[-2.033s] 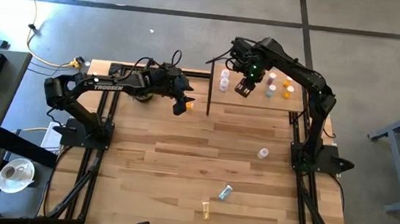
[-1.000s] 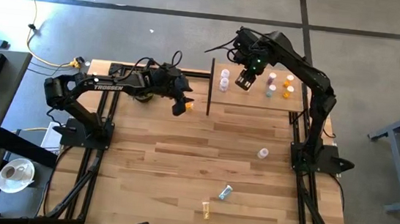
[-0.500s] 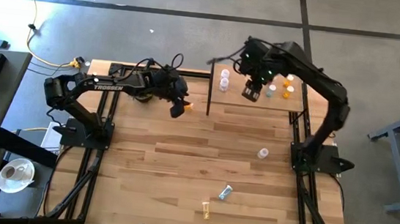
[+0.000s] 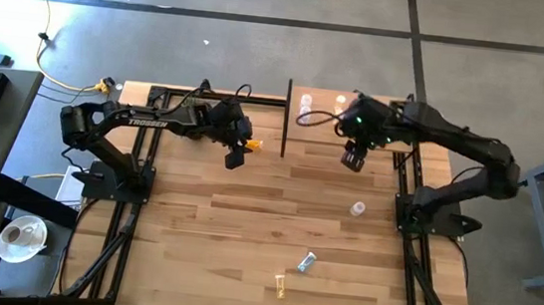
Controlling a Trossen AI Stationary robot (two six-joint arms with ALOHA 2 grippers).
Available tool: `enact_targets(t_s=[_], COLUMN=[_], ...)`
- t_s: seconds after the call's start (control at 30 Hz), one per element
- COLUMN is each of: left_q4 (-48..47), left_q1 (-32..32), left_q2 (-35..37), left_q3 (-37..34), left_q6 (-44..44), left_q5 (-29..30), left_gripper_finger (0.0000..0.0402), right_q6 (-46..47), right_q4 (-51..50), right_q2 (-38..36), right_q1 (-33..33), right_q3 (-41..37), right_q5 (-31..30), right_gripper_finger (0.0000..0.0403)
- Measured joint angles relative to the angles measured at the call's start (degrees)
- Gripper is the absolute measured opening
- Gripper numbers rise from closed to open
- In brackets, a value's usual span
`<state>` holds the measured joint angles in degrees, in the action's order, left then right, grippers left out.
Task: Pick and place medicine bottles onto shelf by color
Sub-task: Put the orange pill bottle aligned with the other orange pill bottles on the shelf
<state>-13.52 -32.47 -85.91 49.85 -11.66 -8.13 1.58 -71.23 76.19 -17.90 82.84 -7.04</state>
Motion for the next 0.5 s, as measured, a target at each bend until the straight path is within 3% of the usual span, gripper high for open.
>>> enact_targets(t_s=[0.27,0.5], left_q4=[0.89,1.49], left_q1=[0.01,-0.29], left_q2=[0.0,0.0], left_q3=[-1.3,-1.3], left_q6=[-4.01,-4.73], left_q5=[4.2,7.75], left_gripper_finger=[0.0197,0.0198], right_q6=[5.15,6.17], right_q4=[14.28,28.16], right_q2=[-8.79,-11.53], right_q1=[5.68,10.22], right_q3=[-15.56,-27.95], right_q5=[-0.02,-0.03], right_gripper_finger=[0.0146,0.0146])
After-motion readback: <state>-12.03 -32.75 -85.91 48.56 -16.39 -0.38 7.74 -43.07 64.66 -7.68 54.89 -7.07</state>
